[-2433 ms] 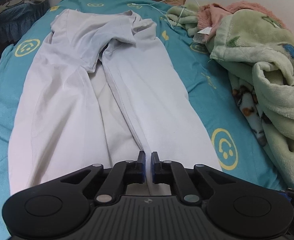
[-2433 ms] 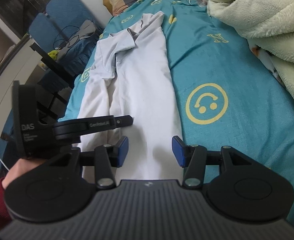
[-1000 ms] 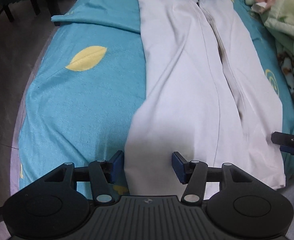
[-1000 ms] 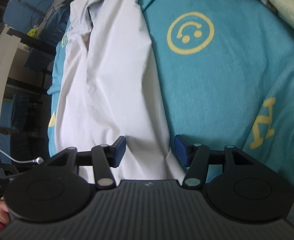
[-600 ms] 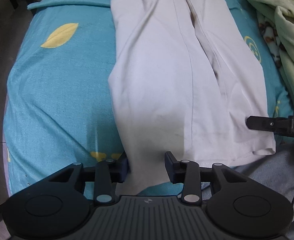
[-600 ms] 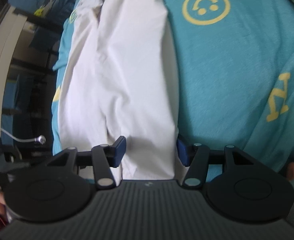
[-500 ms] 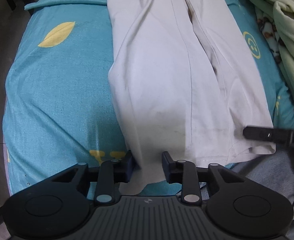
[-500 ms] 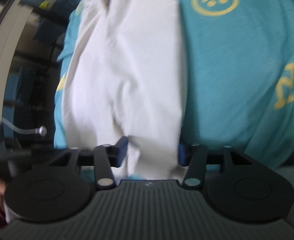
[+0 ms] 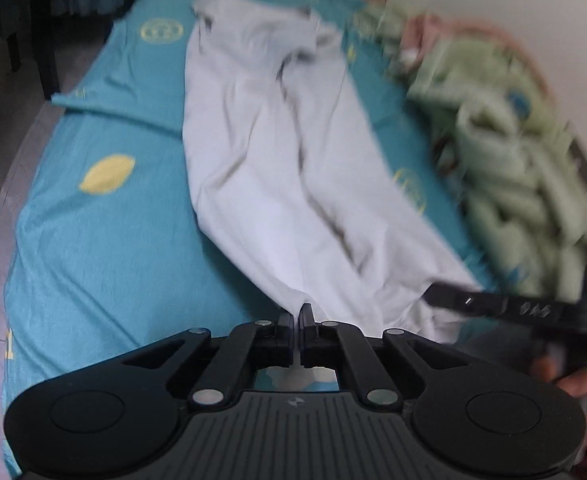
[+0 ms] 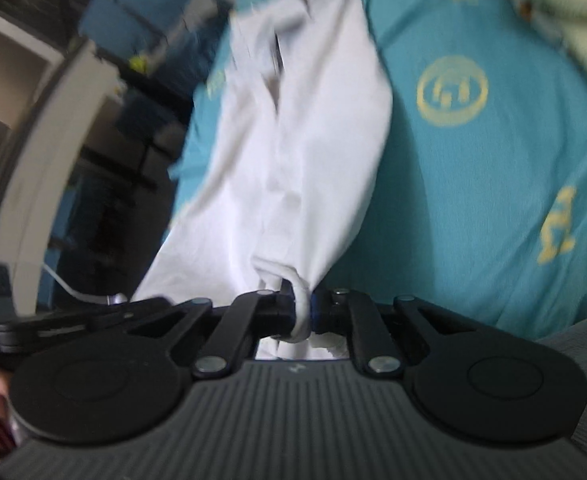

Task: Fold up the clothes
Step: 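Grasp the hem with both grippers and lift it toward the collar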

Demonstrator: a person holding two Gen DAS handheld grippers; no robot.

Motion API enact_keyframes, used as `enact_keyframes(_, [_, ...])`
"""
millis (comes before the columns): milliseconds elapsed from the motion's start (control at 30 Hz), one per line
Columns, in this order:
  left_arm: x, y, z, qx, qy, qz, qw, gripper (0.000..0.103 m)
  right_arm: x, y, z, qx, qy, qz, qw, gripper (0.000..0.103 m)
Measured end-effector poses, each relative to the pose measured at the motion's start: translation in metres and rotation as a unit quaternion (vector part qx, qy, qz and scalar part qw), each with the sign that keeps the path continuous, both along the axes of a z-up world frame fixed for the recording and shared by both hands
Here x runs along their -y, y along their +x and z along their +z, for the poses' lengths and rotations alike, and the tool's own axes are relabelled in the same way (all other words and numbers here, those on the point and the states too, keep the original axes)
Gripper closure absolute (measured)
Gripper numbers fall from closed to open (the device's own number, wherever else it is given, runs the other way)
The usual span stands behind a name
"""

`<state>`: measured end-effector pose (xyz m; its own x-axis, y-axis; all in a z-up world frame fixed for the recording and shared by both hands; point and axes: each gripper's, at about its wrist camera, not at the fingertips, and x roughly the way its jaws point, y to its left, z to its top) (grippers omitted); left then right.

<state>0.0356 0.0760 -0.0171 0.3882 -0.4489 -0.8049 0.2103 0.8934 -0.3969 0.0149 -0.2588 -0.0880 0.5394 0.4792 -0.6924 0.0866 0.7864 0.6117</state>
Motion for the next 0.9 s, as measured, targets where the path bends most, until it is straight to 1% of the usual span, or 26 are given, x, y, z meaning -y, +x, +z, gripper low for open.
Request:
enact_keyframes(33, [0.007, -0.002, 0.013, 0.014, -0.013, 0.008, 0.9998, 0.101, 0.005, -0.002, 0.009, 0.015, 0.008, -0.006, 1.0, 0.093])
enact_keyframes(100, [0.008, -0.009, 0.039, 0.039, -0.036, 0.022, 0.9984, 0.101, 0.009, -0.005, 0.029, 0.042, 0.023, -0.021, 0.999, 0.093])
enact_keyframes(267, [0.011, -0.017, 0.113, 0.088, -0.078, 0.04, 0.9922, 0.101, 0.024, -0.02, 0.085, 0.109, 0.045, -0.038, 0.992, 0.094])
enact_keyframes(367, [0.008, -0.041, 0.145, 0.11, -0.101, 0.042, 0.9879, 0.101, 0.032, -0.034, 0.114, 0.144, 0.053, -0.04, 0.987, 0.094])
enact_keyframes(433, [0.007, -0.061, 0.157, 0.115, -0.1, 0.034, 0.9877, 0.101, 0.033, -0.048, 0.126, 0.161, 0.052, -0.035, 0.985, 0.094])
enact_keyframes(500, [0.008, -0.083, 0.151, 0.107, -0.086, 0.022, 0.9903, 0.101, 0.034, -0.067, 0.131, 0.172, 0.049, -0.024, 0.984, 0.094])
enact_keyframes(567, [0.008, -0.107, 0.144, 0.097, -0.072, 0.011, 0.9926, 0.101, 0.035, -0.088, 0.126, 0.173, 0.047, -0.015, 0.984, 0.094])
enact_keyframes(667, [0.006, -0.139, 0.115, 0.072, -0.063, -0.002, 0.9954, 0.101, 0.035, -0.119, 0.116, 0.172, 0.042, -0.004, 0.984, 0.094])
enact_keyframes(700, [0.005, -0.145, 0.107, 0.065, -0.064, -0.001, 0.9959, 0.101, 0.036, -0.126, 0.111, 0.171, 0.039, 0.0, 0.984, 0.094])
enact_keyframes(767, [0.001, -0.15, 0.093, 0.052, -0.07, 0.004, 0.9962, 0.101, 0.035, -0.134, 0.103, 0.169, 0.022, 0.001, 0.985, 0.094])
enact_keyframes(800, [-0.001, -0.149, 0.09, 0.052, -0.075, 0.008, 0.9958, 0.101, 0.034, -0.132, 0.101, 0.167, 0.025, 0.001, 0.986, 0.094])
enact_keyframes(900, [-0.005, -0.132, 0.097, 0.073, -0.083, 0.026, 0.9936, 0.101, 0.034, -0.122, 0.098, 0.166, 0.035, -0.001, 0.985, 0.094])
